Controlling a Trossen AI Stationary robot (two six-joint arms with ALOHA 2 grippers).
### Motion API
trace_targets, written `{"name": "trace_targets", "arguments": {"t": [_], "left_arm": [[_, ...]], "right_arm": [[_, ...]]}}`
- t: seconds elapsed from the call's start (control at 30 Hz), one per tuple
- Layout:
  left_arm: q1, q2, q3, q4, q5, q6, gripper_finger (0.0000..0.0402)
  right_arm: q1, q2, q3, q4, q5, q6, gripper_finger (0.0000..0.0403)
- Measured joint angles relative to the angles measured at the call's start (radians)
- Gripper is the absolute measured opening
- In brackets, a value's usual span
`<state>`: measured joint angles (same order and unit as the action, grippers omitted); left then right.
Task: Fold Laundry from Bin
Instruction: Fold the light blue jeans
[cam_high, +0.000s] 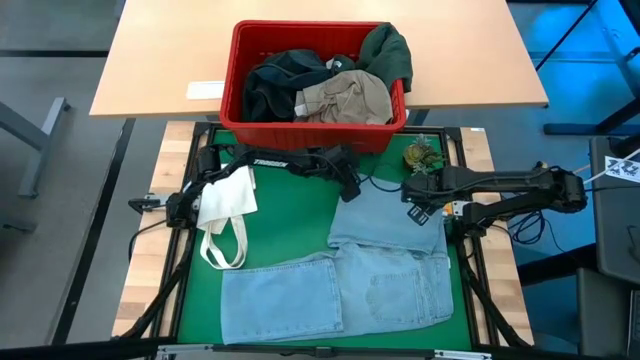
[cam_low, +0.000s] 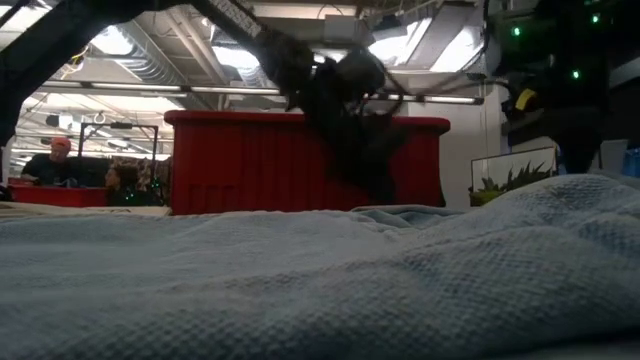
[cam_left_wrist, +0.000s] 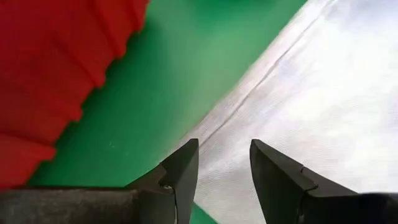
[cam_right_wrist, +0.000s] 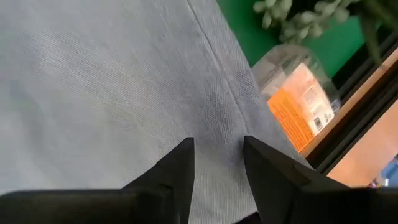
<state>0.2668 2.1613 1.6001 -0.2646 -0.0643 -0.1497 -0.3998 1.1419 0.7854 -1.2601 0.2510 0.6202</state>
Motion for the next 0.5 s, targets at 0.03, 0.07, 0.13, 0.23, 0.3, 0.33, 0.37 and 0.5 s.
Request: {"name": "trace_targets", "arguments": {"t": [0.03, 0.07, 0.13, 0.23, 0.3, 0.33, 0.37, 0.5], "left_arm": [[-0.001, -0.016, 0.017, -0.038, 0.019, 0.000, 0.0139], [-0.005, -0.034, 0.029, -0.079, 0.031, 0.001, 0.0139], [-0.017, -0.070, 0.044, -0.153, 0.039, 0.002, 0.0139], [-0.041, -0.141, 0.044, -0.249, 0.040, 0.003, 0.0139], [-0.062, -0.197, 0.045, -0.320, 0.039, 0.002, 0.0139], [-0.075, -0.221, 0.045, -0.351, 0.039, 0.002, 0.0139], [-0.088, -0.246, 0.045, -0.372, 0.039, 0.001, 0.0139], [-0.168, -0.316, 0.045, -0.493, 0.047, -0.040, 0.0139]], "right_arm": [[0.000, -0.004, 0.017, -0.005, 0.000, -0.004, 0.0138], [0.001, -0.010, 0.034, -0.008, -0.001, -0.013, 0.0138], [0.001, -0.021, 0.068, -0.002, 0.000, -0.035, 0.0138], [0.001, -0.041, 0.100, 0.017, -0.001, -0.071, 0.0138], [0.002, -0.060, 0.103, 0.043, 0.000, -0.081, 0.0138], [0.009, -0.067, 0.103, 0.056, 0.000, -0.083, 0.0138], [0.018, -0.072, 0.103, 0.071, 0.002, -0.086, 0.0138], [0.098, -0.085, 0.103, 0.134, 0.007, -0.102, 0.0138]]}}
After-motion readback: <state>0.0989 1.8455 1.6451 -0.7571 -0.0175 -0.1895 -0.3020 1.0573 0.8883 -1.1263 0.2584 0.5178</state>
